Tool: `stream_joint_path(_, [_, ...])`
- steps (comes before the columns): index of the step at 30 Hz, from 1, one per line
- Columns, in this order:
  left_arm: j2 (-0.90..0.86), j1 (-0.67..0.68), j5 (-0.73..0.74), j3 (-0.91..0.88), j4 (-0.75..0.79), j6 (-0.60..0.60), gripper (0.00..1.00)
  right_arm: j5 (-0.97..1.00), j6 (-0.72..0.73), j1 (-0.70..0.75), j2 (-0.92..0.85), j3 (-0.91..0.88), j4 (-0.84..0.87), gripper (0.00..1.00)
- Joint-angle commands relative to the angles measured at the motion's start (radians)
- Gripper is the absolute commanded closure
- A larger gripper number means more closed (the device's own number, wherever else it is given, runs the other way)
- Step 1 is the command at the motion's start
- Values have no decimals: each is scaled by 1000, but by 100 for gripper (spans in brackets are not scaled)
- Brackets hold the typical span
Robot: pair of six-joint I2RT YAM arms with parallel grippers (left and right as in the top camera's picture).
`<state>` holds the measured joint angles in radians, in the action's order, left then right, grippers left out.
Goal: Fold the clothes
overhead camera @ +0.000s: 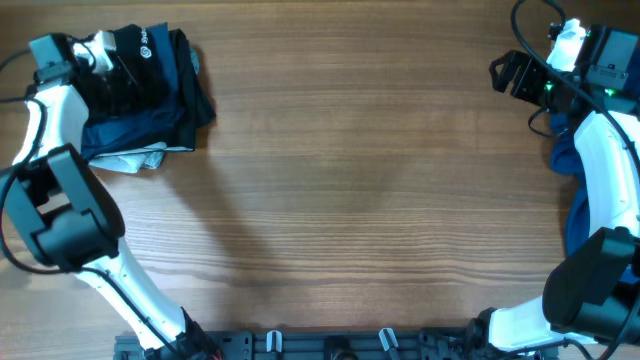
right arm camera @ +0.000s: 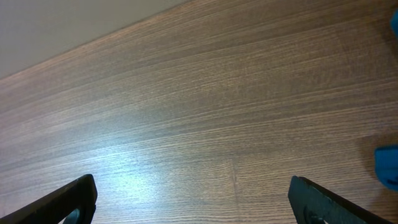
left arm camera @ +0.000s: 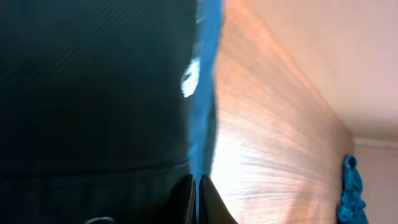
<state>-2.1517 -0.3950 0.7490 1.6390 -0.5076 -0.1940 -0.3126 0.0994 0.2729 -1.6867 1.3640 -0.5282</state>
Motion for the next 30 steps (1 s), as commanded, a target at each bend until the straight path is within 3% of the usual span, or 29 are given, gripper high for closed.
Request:
stream_joint_path(1, [181, -56, 53, -2, 84, -31, 96, 5, -11, -3, -12, 4, 0, 1])
stream_joint_path(6, [245, -156, 42, -2, 228, -209, 96, 5, -10, -3, -12, 4, 0, 1])
stream_joint_path(9, [203, -182, 34, -2, 210, -202, 96, 5, -11, -3, -12, 4, 0, 0])
stream_joint_path(17, [7, -208, -217, -3, 158, -184, 96, 5, -10, -3, -12, 4, 0, 0])
stream_joint_path(22, [-6, -215, -149, -2, 152, -154, 96, 5, -11, -4, -12, 4, 0, 1])
stream_joint_path(30, [240, -106, -13, -2, 148, -178, 96, 5, -11, -4, -12, 4, 0, 1])
